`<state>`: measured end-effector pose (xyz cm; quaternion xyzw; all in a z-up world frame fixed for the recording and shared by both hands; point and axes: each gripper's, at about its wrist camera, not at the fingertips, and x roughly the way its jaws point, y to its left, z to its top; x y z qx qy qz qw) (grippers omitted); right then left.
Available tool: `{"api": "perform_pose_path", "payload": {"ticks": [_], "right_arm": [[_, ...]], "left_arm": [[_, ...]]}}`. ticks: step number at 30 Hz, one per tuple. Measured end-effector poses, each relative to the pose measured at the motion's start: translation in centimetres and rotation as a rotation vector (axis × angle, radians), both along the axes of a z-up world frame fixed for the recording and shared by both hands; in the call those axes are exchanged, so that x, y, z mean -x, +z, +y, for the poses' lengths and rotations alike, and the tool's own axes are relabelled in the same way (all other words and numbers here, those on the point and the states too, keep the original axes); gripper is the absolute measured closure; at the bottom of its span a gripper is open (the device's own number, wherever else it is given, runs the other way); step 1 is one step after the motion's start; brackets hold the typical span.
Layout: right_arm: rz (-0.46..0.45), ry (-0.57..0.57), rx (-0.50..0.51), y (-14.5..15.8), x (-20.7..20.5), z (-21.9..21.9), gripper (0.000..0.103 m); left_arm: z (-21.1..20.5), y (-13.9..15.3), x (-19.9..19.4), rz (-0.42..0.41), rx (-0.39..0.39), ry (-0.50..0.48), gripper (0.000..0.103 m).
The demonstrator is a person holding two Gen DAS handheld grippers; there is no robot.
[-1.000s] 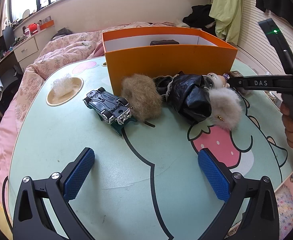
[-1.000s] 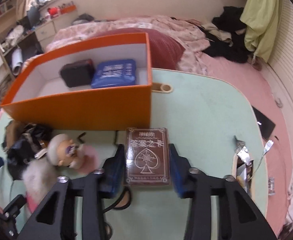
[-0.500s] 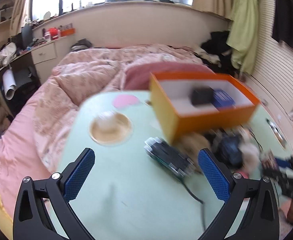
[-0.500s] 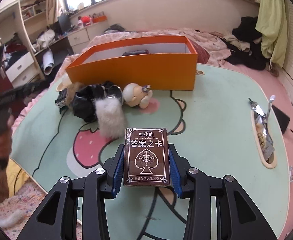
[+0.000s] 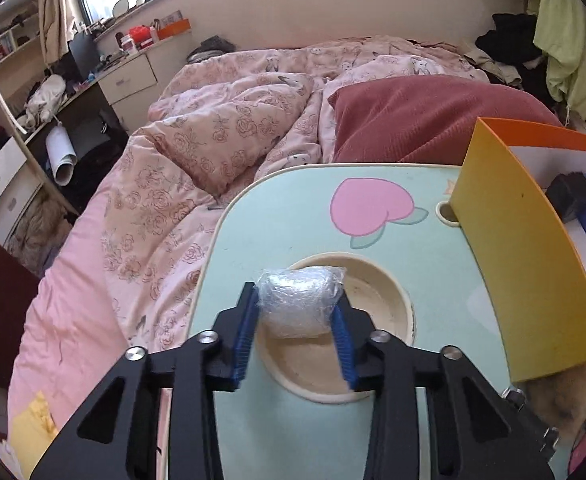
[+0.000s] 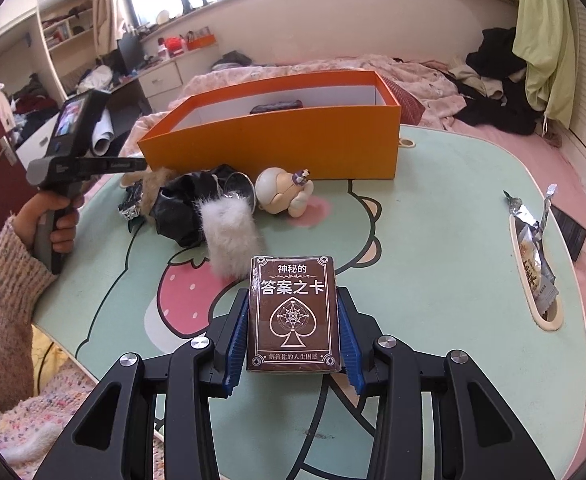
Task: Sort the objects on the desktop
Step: 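Carry the card box toward the orange box while the left gripper grasps the plastic bag from the cup holder, then release the card box and plastic bag into the orange box with both grippers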
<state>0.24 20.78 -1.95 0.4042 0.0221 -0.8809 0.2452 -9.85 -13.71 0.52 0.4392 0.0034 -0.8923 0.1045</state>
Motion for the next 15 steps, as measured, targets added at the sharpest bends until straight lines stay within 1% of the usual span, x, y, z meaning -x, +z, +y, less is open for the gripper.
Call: {"api": "perform_pose_path", "payload": {"ticks": [1, 2, 5, 7, 9, 12, 15], "right_arm": [[0.006, 0.0, -0.001, 0.2, 0.0, 0.0, 0.064], [0.01, 0.0, -0.003, 0.3, 0.0, -0.1, 0.064], [0.019, 0.001, -0.003, 1.0, 0.5, -0.2, 0.064], [0.039, -0.001, -0.003, 1.8, 0.8, -0.5, 0.064], [0.061, 0.001, -0.006, 2.6, 1.2, -0.7, 0.064], [0.102, -0.009, -0.013, 4.6, 2.8, -1.2, 0.064], [0.138, -0.03, -0.001, 7.0, 5.6, -1.9, 0.064]], "left_arm": [[-0.4, 0.4, -0.8, 0.018, -0.06, -0.013, 0.071], [-0.6, 1.1, -1.9, 0.046, -0.093, -0.017, 0.071], [0.0, 3.1, -5.0, 0.125, -0.113, -0.044, 0.071], [0.9, 4.7, -6.7, 0.173, -0.151, -0.088, 0.071], [2.3, 6.7, -7.9, 0.218, -0.166, -0.134, 0.071], [4.8, 9.8, -7.9, 0.275, -0.173, -0.21, 0.071], [7.8, 12.2, -6.3, 0.301, -0.168, -0.282, 0.071]]}}
